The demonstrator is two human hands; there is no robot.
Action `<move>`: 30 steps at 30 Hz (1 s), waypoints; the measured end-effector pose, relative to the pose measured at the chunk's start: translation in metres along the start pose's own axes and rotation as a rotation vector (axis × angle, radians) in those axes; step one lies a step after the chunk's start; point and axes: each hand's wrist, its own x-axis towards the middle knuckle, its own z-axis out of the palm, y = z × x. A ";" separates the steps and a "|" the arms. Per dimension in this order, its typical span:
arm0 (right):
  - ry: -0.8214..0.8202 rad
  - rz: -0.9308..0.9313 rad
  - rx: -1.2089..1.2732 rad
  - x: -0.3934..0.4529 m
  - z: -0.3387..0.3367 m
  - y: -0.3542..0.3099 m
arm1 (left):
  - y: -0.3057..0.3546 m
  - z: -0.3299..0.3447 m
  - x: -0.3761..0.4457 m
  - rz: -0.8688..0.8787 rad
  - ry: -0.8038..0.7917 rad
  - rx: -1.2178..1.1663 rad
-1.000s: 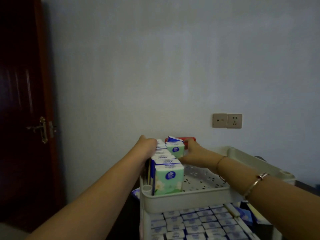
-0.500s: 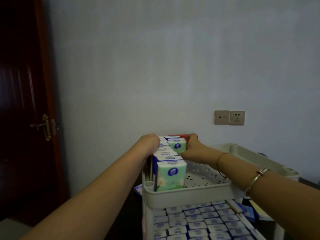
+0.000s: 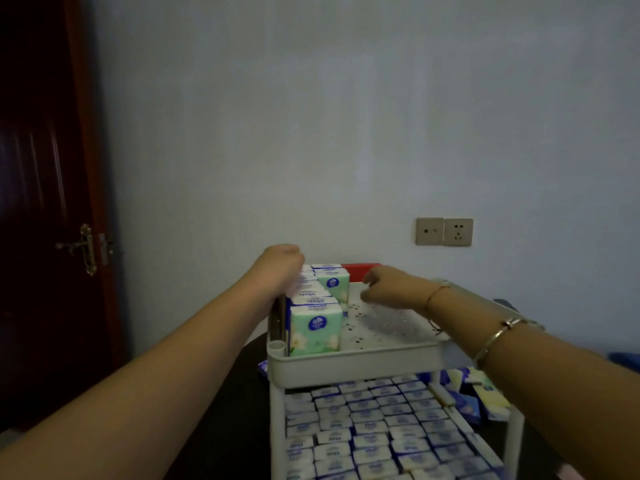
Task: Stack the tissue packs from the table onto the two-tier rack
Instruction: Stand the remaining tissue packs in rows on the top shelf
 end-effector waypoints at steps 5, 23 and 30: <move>0.235 -0.109 0.223 -0.053 -0.041 0.033 | 0.038 0.013 -0.031 0.144 0.113 0.406; 0.440 0.318 0.297 -0.196 -0.018 0.342 | 0.097 0.319 -0.138 0.339 -0.448 0.240; 0.293 0.287 0.276 -0.134 0.034 0.389 | -0.005 0.409 -0.080 -0.040 -0.282 0.254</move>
